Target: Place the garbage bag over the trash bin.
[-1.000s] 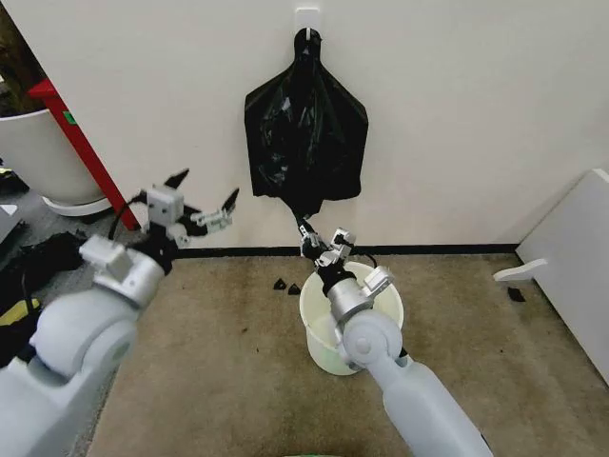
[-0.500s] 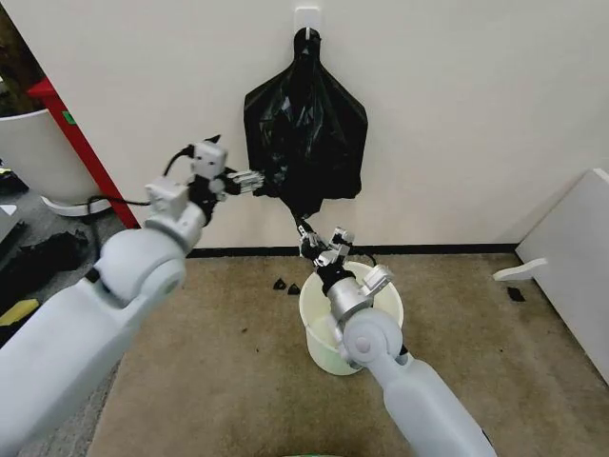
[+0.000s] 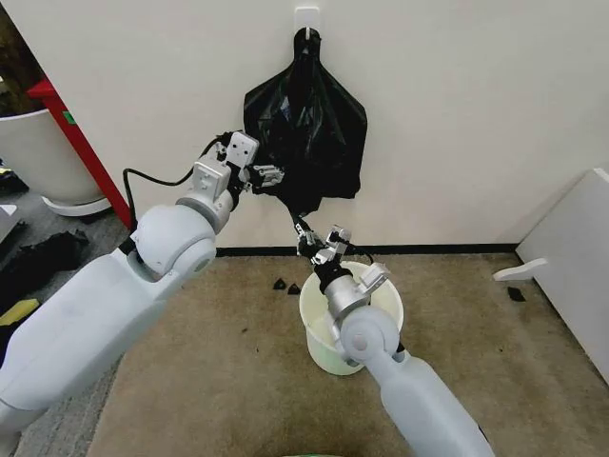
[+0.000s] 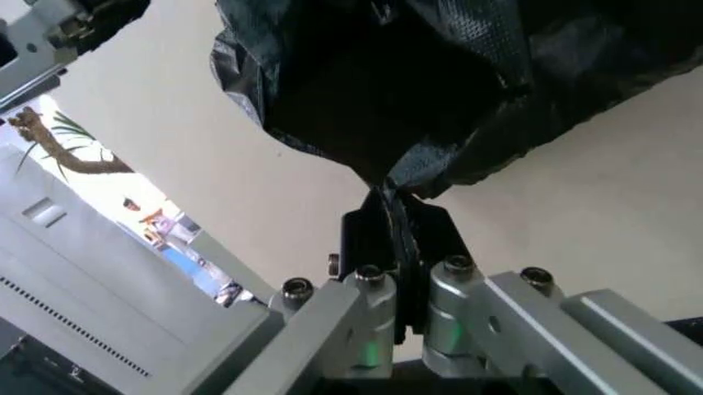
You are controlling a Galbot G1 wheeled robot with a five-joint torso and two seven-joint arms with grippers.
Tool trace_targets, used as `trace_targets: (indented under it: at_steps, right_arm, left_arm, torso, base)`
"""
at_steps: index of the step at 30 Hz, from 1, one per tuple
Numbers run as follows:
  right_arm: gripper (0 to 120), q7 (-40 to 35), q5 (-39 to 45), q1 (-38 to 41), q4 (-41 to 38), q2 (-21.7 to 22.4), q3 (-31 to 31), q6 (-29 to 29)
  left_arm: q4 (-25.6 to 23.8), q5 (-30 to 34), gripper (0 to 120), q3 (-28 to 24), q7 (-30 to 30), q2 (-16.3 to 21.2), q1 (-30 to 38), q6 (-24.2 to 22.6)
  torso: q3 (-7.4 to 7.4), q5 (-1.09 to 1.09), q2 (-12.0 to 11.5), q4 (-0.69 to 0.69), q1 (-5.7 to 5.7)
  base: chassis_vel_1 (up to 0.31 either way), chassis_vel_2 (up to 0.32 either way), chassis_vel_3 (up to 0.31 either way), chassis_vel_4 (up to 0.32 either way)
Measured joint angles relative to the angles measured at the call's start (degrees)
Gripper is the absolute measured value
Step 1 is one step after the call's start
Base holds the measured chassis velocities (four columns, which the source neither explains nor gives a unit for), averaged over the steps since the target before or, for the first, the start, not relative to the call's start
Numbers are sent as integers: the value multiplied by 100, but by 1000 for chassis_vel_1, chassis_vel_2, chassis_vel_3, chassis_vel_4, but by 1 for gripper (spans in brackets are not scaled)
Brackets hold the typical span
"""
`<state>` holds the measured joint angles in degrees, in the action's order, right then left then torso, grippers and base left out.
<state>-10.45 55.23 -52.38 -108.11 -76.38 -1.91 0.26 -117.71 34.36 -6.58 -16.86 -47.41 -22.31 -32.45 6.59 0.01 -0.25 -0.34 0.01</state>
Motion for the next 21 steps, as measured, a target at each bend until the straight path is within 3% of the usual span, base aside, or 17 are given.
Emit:
trace_targets:
  at_steps: [10, 21]
  right_arm:
    - [0, 1, -1, -1, -4, -19, -51, 5]
    - [0, 25, 0, -14, -19, -15, -55, 15]
  left_arm:
    - [100, -229, 100, -186, 48, -62, 102, -170]
    - [531, -567, 100, -641, 245, -244, 559, -94]
  torso:
    - [0, 0, 0, 0, 0]
    - [0, 0, 0, -1, 0]
  base:
    - [0, 0, 0, 0]
    - [0, 0, 0, 0]
